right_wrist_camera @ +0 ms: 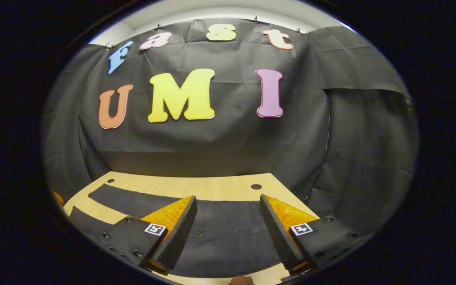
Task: Grasp the waist and the cuffs of the jeans and fold them to make the two legs overlap; first hold the waist and fold one-third of the jeans toward the cuffs, then hold the cuffs and fold the remaining one-third in the same direction to finish folding.
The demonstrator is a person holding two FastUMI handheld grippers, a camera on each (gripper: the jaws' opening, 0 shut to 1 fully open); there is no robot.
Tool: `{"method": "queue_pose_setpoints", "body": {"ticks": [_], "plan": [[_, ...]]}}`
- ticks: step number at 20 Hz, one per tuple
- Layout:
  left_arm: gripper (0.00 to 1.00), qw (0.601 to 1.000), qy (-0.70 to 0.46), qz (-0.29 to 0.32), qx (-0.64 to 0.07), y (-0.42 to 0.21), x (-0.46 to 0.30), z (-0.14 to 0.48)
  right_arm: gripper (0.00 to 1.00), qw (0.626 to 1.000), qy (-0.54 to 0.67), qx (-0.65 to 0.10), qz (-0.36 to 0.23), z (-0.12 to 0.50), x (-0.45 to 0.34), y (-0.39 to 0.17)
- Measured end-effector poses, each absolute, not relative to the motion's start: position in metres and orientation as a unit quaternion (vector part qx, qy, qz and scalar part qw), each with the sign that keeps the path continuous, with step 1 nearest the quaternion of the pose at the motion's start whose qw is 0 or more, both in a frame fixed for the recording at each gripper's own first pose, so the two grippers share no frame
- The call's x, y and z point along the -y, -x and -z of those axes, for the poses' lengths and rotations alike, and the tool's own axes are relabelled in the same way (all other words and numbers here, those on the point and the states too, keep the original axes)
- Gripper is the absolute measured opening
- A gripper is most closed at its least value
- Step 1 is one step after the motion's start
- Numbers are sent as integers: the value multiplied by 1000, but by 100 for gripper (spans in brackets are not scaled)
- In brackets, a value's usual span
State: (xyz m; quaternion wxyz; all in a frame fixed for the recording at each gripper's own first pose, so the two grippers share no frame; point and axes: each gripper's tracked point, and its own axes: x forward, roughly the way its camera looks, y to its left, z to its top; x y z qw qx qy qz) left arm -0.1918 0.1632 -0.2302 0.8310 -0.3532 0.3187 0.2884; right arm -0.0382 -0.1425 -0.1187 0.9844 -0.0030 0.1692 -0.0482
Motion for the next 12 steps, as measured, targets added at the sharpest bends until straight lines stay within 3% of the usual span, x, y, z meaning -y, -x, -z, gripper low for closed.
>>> {"method": "queue_pose_setpoints", "body": {"ticks": [5,12], "plan": [[100,714,494,-362,-339,231,-157,290,98,984,17,-175,37,125,139,34],[99,648,570,-375,-338,232,-167,312,98,980,11,-193,56,134,155,35]]}}
